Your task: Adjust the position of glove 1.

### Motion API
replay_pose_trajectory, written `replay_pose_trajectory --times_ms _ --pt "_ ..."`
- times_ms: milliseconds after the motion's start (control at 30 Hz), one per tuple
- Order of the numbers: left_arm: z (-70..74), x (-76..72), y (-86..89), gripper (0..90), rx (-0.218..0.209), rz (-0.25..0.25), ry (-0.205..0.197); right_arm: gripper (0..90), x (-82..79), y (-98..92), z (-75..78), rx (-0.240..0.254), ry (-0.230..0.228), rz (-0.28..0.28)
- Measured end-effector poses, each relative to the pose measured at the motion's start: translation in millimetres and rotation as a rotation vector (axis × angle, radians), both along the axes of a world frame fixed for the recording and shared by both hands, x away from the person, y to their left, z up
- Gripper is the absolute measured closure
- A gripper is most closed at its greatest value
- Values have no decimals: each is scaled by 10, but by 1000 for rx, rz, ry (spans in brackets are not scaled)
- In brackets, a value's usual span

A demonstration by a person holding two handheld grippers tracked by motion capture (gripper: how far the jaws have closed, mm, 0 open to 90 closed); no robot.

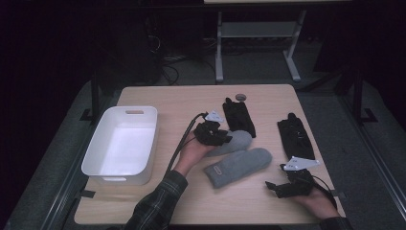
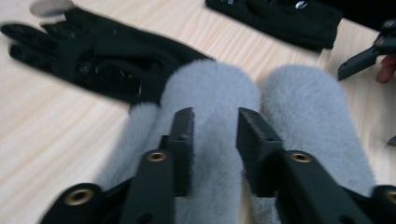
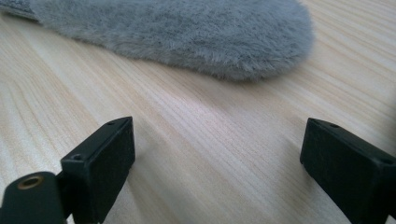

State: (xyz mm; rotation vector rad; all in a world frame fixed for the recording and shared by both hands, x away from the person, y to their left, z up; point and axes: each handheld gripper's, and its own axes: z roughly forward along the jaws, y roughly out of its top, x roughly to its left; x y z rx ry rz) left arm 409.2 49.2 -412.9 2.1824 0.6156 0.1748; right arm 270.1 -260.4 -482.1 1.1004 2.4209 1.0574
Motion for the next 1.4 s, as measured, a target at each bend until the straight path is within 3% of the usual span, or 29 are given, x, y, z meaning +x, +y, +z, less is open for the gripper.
replay_pose_trajectory --times_ms 233,367,567,700,800,1067,1200,1267,1400 --pt "14 258 238 534 13 82 4 100 0 2 -1 -2 -2 0" --pt "-81 438 352 504 41 105 47 100 0 0 0 -3 -1 1" --pt "-305 588 378 478 36 109 122 100 0 -1 1 0 1 -1" --pt "-397 606 346 477 39 76 152 100 3 -4 -1 5 1 -2" --pt "-421 590 311 485 54 59 152 100 3 -4 0 6 1 -2" --pt "-429 549 291 584 53 30 170 100 3 -4 0 6 2 -2" --pt "-431 530 300 518 68 32 143 100 2 -2 0 4 1 -2" --pt "-403 496 295 496 48 32 135 100 1 -1 -1 3 0 -1" --pt "-286 400 246 460 15 -25 108 100 2 -2 -1 3 0 -2"
